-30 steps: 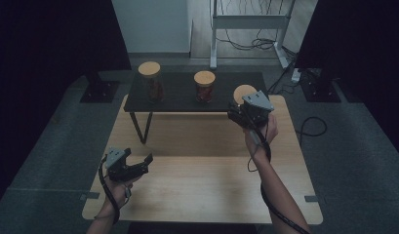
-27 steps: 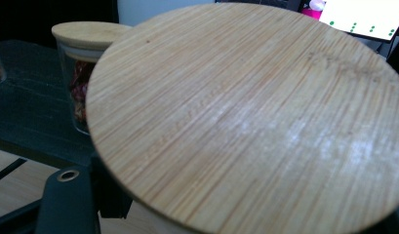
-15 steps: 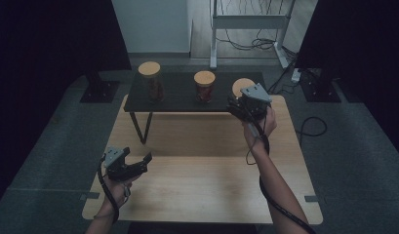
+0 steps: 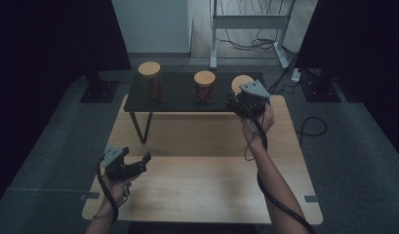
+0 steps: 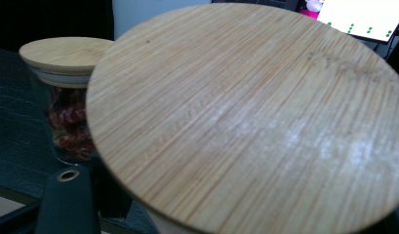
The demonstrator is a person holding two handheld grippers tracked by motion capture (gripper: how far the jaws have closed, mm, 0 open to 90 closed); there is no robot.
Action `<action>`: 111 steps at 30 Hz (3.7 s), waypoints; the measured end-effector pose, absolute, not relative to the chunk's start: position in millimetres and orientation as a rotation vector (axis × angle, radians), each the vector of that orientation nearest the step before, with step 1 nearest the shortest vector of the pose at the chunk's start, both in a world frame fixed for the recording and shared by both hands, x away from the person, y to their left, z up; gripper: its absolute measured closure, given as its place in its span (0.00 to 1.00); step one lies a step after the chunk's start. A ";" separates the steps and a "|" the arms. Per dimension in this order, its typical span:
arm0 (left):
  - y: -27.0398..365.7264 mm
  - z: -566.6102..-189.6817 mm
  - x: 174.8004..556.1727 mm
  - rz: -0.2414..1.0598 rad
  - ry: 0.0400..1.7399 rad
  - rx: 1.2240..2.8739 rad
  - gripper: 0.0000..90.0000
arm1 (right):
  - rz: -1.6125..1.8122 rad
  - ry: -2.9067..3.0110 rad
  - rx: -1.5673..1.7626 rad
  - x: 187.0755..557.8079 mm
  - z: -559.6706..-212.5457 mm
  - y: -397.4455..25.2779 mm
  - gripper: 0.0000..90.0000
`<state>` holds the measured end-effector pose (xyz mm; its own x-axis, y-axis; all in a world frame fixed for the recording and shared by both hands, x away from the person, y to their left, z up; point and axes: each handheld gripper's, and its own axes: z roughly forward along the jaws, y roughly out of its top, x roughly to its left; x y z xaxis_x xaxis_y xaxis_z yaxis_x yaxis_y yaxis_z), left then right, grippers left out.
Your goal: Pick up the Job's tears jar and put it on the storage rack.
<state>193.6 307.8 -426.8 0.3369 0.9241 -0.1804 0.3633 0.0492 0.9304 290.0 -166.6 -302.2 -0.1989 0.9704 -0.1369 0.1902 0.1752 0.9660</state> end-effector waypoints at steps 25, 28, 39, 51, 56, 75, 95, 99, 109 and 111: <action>311.1 -429.4 197.1 0.647 1.237 1.525 0.06 | 1.114 1.548 1.156 314.1 -307.3 -165.8 0.28; 311.4 -429.7 197.5 0.647 1.239 1.525 0.06 | 1.112 1.547 1.159 316.3 -308.6 -165.6 0.28; 311.8 -430.5 198.5 0.646 1.245 1.526 0.06 | 1.097 1.555 1.169 324.6 -317.9 -166.5 0.28; 313.2 -431.7 200.5 0.634 1.254 1.525 0.06 | 1.096 1.565 1.179 332.1 -323.1 -166.0 0.28; 313.3 -431.7 200.7 0.633 1.254 1.526 0.06 | 1.094 1.568 1.183 333.1 -324.7 -166.1 0.28; 312.8 -432.6 201.7 0.631 1.259 1.531 0.06 | 1.102 1.564 1.177 334.7 -327.2 -167.2 0.28; 313.4 -433.1 202.1 0.630 1.262 1.530 0.06 | 1.132 1.568 1.255 347.6 -325.3 -172.4 0.28; 312.4 -433.0 201.4 0.637 1.259 1.533 0.06 | 1.138 1.567 1.263 348.0 -325.9 -173.7 0.27; 310.5 -431.9 200.0 0.656 1.252 1.541 0.06 | 1.132 1.575 1.268 348.6 -324.2 -174.0 0.27; 310.0 -431.8 199.7 0.657 1.250 1.542 0.06 | 1.132 1.576 1.269 348.7 -324.0 -174.2 0.27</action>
